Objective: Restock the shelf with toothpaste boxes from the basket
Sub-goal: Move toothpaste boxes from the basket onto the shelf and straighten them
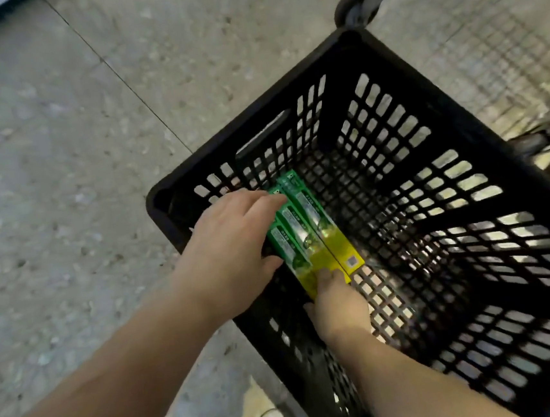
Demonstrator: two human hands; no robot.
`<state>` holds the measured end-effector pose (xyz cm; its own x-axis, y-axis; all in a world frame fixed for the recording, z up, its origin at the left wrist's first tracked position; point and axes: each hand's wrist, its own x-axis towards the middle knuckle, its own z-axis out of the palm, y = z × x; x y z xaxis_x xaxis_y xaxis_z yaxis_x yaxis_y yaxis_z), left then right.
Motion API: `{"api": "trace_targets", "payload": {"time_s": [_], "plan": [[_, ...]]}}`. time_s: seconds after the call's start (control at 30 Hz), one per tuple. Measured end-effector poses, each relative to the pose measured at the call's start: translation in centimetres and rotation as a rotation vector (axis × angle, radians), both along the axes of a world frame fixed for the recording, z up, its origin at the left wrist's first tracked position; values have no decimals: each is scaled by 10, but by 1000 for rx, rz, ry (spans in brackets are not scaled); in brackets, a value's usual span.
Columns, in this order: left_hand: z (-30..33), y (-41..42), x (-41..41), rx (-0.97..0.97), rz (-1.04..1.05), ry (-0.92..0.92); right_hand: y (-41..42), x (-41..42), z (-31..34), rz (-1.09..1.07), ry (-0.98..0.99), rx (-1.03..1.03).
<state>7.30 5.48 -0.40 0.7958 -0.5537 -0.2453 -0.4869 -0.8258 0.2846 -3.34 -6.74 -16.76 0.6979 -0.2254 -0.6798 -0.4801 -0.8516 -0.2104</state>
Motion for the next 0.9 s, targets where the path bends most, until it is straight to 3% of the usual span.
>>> {"api": "trace_targets", "payload": {"time_s": [0.17, 0.37, 0.57, 0.73, 0.9], "plan": [[-6, 2, 4, -14, -4, -6, 6, 4, -9, -44, -25, -45], [0, -2, 5, -8, 19, -5, -2, 23, 10, -13, 91, -51], [32, -8, -7, -11, 20, -15, -27, 22, 49, -104, 88, 102], [91, -9, -17, 6, 66, -8, -71, -3, 126, -73, 6, 183], [190, -21, -32, 65, 56, 38, -135, -8, 255, 114, -55, 190]]}}
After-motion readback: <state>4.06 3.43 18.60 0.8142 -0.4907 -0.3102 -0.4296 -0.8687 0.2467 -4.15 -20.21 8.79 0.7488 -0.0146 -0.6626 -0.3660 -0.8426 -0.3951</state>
